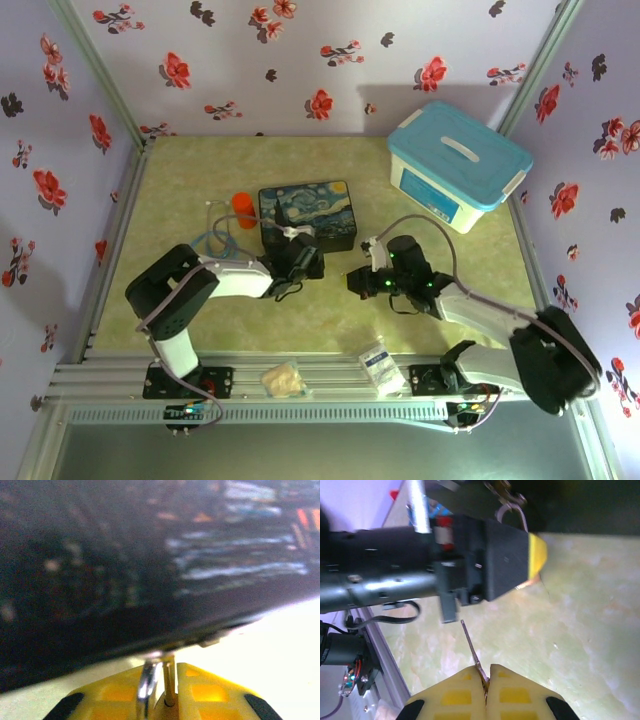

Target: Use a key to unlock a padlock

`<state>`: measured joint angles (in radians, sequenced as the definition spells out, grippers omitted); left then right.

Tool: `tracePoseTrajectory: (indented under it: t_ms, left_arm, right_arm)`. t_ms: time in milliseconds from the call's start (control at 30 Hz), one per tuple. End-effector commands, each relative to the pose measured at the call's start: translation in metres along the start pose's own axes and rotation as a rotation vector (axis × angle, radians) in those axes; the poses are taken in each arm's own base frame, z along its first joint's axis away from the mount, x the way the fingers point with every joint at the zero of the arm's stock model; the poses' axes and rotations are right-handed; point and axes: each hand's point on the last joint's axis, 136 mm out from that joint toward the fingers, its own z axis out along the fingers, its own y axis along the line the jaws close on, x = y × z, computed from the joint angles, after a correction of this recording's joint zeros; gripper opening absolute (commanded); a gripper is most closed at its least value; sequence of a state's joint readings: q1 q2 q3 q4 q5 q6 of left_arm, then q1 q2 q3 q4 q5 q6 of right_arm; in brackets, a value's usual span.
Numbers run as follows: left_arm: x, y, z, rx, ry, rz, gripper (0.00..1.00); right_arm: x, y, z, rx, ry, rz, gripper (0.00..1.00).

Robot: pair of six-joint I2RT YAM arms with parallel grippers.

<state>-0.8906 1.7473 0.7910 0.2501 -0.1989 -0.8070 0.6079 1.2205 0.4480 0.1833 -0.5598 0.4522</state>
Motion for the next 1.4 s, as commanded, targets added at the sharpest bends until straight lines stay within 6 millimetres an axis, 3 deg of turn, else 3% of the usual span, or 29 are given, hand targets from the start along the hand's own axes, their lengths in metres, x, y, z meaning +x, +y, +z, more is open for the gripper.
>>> tracePoseTrajectory:
  t_ms: [0,200,433,567,833,1033,1367]
  left_arm:
    - [-0.011,-0.002,-0.015,0.032,-0.069,-0.025,0.12]
    - [-0.014,-0.015,-0.023,0.16,-0.103,-0.109,0.1]
    - [-0.023,-0.026,-0.03,0.277,-0.136,-0.179,0.13]
    - [-0.027,-0.023,-0.031,0.269,-0.141,-0.166,0.15]
    - [-0.035,-0.029,-0.035,0.37,-0.189,-0.249,0.18]
    - [-0.03,-0.025,-0.033,0.38,-0.186,-0.274,0.17]
    - [-0.023,-0.024,-0.025,0.42,-0.172,-0.334,0.12]
  right_arm:
    - [-0.005,0.013,0.009,-0.108,0.012,0.045,0.0]
    - [0.002,0.003,0.024,-0.099,0.055,0.094,0.0]
    - [0.013,0.006,0.039,-0.142,0.099,0.101,0.0]
    - [0.015,0.001,0.046,-0.137,0.108,0.104,0.0]
    - [0.015,-0.002,0.058,-0.171,0.119,0.096,0.0]
    - [0.015,-0.009,0.066,-0.197,0.127,0.126,0.0]
    - [-0.002,-0.005,0.07,-0.337,0.043,0.201,0.0]
